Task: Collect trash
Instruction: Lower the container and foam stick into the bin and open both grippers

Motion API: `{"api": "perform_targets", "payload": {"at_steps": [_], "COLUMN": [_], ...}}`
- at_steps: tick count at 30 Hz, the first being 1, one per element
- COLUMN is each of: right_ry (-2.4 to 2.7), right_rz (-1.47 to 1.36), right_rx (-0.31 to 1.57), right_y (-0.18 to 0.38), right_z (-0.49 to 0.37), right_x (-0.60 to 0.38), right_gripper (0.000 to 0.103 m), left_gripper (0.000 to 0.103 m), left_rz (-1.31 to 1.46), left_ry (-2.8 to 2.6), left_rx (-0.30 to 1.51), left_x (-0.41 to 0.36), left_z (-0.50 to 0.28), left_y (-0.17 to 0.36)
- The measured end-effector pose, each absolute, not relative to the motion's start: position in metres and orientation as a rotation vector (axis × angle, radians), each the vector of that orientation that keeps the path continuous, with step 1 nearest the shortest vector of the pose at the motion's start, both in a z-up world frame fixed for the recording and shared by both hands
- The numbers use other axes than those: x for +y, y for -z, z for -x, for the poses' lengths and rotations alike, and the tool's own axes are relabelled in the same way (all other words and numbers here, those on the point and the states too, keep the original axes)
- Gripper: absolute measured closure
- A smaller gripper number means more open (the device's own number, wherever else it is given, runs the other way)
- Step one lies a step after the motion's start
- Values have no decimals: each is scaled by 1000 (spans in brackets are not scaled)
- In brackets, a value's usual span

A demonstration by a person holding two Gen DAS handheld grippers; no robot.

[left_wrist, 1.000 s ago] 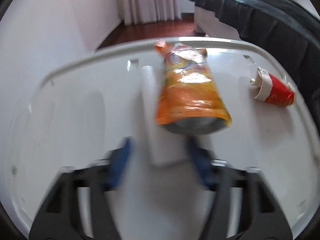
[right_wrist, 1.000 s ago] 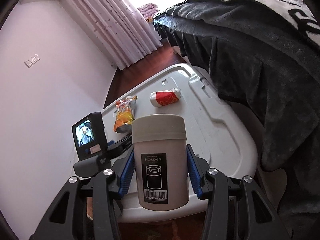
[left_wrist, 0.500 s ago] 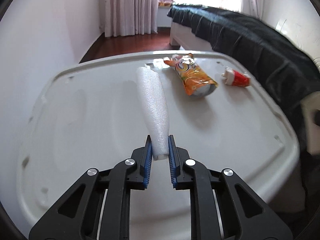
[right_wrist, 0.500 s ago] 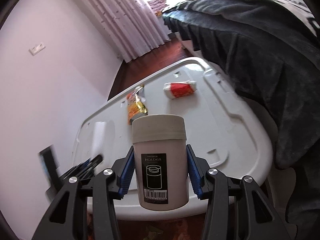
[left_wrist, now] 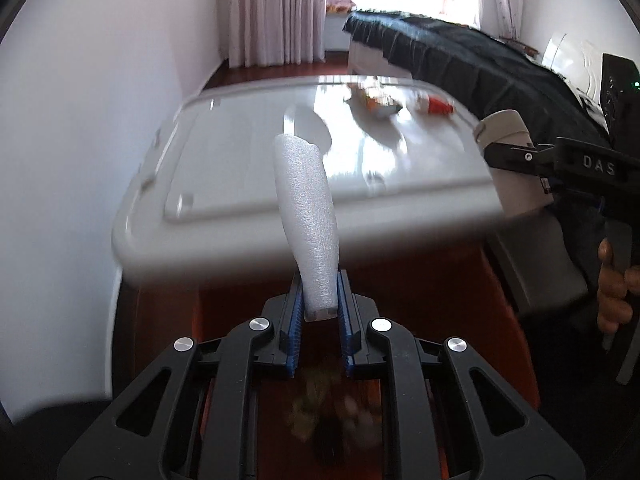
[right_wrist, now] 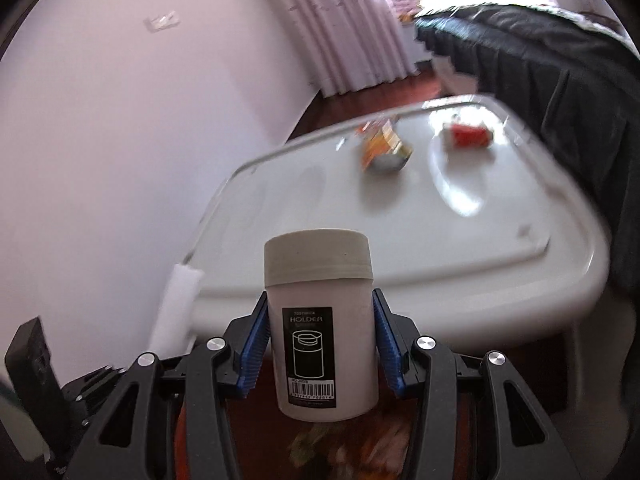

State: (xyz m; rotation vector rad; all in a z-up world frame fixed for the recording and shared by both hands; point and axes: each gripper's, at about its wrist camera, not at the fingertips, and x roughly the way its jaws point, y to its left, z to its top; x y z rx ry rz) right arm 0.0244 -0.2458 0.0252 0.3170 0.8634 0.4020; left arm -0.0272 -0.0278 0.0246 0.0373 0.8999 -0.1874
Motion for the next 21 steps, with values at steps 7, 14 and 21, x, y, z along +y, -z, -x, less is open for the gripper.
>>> {"api": "perform_targets", "payload": {"at_steps": [7,14,21], "right_ry": [-379,-333,-321], "right_rz": [-339,-319,-280], "right_rx": [990,1059,1059], "right_y": [19,47,50], "right_z": [44,65,70], "right_x": [-228,-224,-222], "right_gripper": [55,55,55], "left_gripper": [87,87,86], "left_rz": [-25,-37,-39], "left_ry": [220,199,192], "left_rx": [1007,1090,1107], "left_x": [-26,-20,-20], "left_z": [80,90,94], "left_y": [10,35,40]}}
